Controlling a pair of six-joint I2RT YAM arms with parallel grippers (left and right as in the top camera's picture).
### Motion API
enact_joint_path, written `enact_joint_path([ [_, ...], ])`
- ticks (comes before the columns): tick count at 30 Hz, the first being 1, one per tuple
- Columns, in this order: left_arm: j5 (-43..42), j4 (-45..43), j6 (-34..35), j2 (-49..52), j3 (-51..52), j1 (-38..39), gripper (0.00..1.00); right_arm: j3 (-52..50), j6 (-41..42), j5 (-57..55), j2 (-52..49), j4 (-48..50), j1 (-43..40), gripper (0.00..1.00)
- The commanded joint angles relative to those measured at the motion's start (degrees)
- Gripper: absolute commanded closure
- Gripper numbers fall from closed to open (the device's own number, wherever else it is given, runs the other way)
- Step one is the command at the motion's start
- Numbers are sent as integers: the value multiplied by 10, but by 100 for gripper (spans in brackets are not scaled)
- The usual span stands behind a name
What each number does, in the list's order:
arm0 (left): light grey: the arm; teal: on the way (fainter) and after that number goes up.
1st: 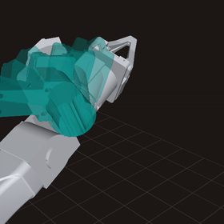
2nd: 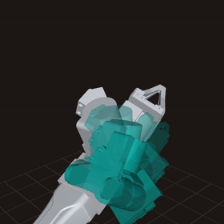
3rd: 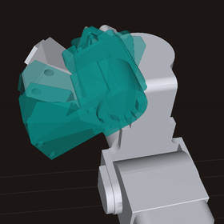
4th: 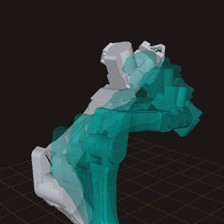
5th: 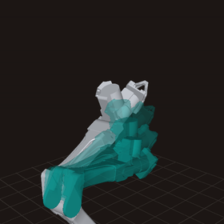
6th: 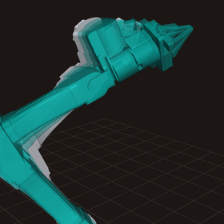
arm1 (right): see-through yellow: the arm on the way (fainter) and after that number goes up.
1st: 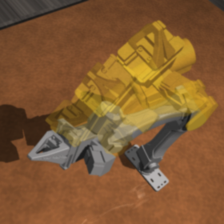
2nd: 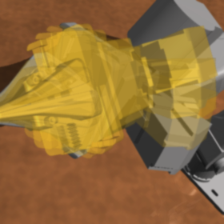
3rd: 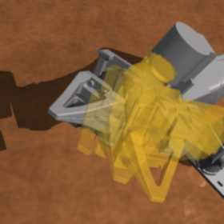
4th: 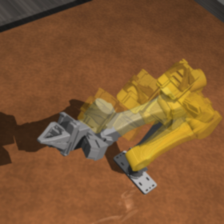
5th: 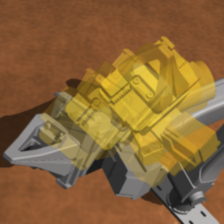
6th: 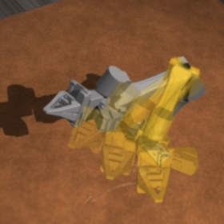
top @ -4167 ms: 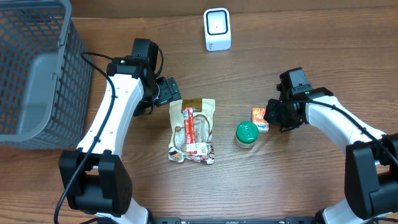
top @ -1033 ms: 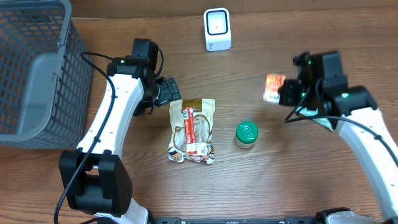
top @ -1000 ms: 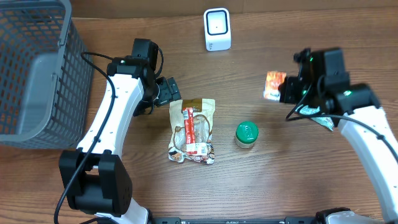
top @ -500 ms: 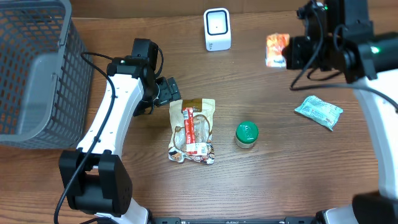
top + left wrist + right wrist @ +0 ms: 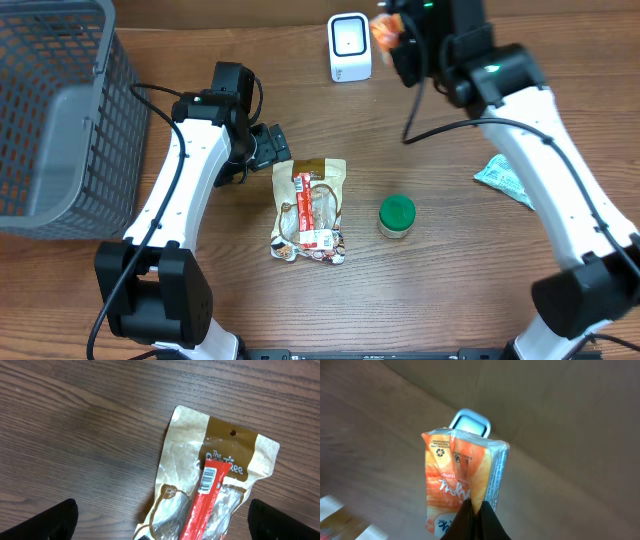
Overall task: Scan the item barcode
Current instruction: 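Lift the orange pack and carry it back toward the scanner, then hold the orange pack up in front of the white scanner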
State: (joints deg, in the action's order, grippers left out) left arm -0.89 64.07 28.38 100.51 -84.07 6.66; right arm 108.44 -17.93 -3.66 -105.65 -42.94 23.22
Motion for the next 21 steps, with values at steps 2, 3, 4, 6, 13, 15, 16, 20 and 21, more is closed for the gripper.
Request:
enact_joint_path([
  [2, -2, 0, 3, -13, -12, 1, 0, 12, -89, -92, -49, 68, 30, 96],
  [3, -2, 0, 3, -13, -12, 1, 0, 12, -97, -102, -58, 81, 34, 96],
  [4, -2, 0, 3, -13, -12, 1, 0, 12, -106, -114, -68, 95, 38, 96],
  [6, -2, 0, 3, -13, -12, 1, 0, 12, -131, -147, -92, 126, 47, 96],
  [13, -2, 0, 3, -13, -12, 1, 0, 11, -227, -230, -164, 233, 67, 96],
  [15, -2, 0, 3, -13, -12, 1, 0, 11, -231, -236, -181, 266, 70, 96],
  [16, -2, 0, 3, -13, -12, 1, 0, 11, -231, -235, -187, 279, 70, 96],
  [20, -2, 0, 3, -13, -12, 1, 0, 11, -243, -235, -217, 329, 70, 96],
  [21, -2, 0, 3, -13, -12, 1, 0, 11, -251, -235, -225, 336, 70, 96],
])
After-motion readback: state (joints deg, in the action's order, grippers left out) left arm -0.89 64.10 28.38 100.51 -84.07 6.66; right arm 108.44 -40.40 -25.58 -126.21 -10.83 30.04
